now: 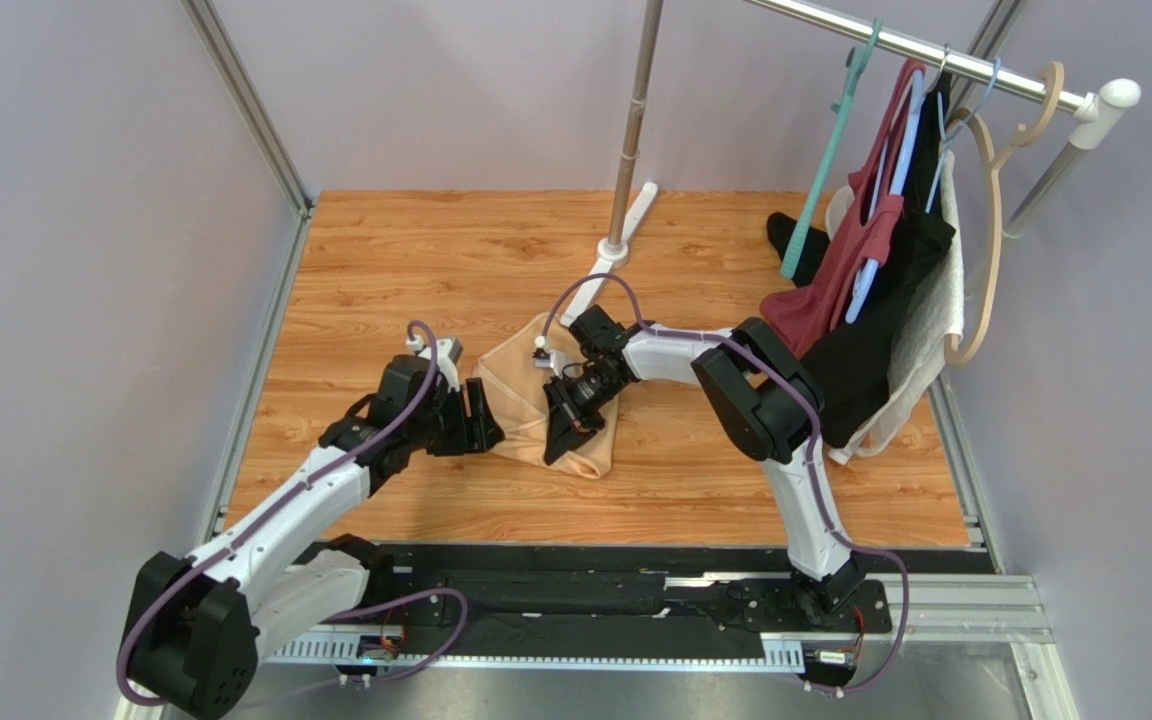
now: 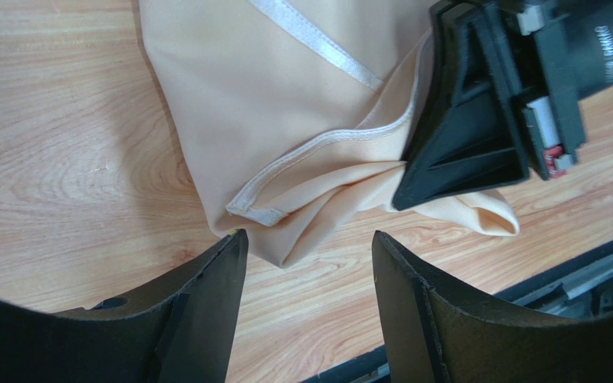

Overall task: Fold the napkin, place the utensils inside, and roll it up
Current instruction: Roll the napkin with the utensil

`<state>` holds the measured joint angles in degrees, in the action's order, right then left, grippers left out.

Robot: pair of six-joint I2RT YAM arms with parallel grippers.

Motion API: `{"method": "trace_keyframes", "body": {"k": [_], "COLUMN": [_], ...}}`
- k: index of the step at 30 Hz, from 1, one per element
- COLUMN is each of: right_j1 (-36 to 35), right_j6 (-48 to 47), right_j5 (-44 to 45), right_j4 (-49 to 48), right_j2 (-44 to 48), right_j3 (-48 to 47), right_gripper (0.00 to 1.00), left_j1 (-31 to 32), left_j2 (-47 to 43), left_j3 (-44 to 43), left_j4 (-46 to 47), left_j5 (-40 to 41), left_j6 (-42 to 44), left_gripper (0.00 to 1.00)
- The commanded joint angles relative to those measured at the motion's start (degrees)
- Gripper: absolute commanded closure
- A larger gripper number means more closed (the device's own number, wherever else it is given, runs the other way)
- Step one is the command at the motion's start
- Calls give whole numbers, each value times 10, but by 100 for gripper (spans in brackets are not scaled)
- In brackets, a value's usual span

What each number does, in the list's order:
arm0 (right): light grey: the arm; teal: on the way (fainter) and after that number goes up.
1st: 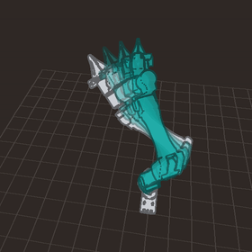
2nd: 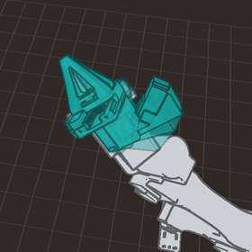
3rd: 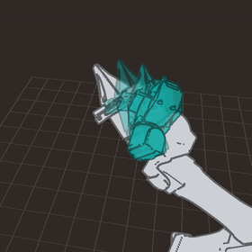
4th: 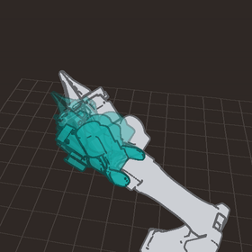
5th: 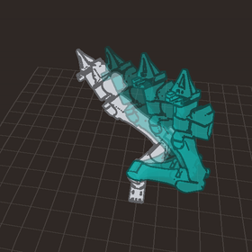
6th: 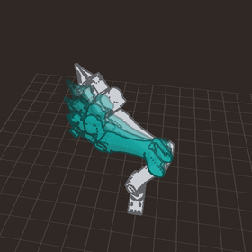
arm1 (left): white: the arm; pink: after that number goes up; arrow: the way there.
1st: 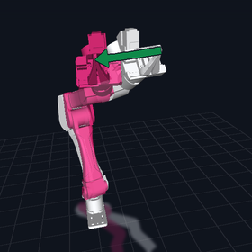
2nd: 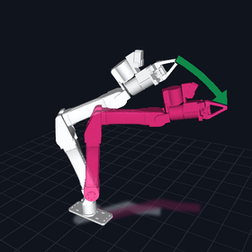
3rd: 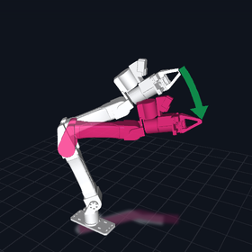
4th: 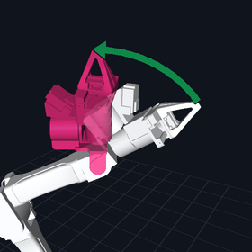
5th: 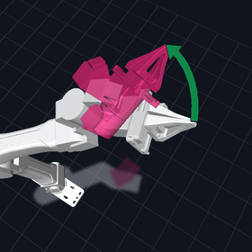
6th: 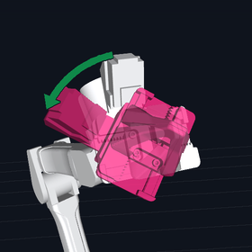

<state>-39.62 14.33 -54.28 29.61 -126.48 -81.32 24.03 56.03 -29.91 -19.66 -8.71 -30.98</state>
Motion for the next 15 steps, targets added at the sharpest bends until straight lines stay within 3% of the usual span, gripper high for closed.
{"method": "trace_keyframes", "body": {"k": [1, 7, 15], "right_j1": [2, 3, 2], "right_j6": [8, 9, 14], "right_j5": [21, 24, 28], "right_j4": [2, 3, -2], "right_j2": [-10, -7, -3], "right_j3": [-14, -12, -10], "right_gripper": [100, 100, 100], "left_j1": [3, 3, 6], "left_j2": [-36, 47, 78], "left_j3": [-33, -34, -56], "left_j4": [-49, -16, 18], "left_j5": [-31, -174, -205], "left_j6": [-18, -43, -56], "left_gripper": [32, 32, 33]}}
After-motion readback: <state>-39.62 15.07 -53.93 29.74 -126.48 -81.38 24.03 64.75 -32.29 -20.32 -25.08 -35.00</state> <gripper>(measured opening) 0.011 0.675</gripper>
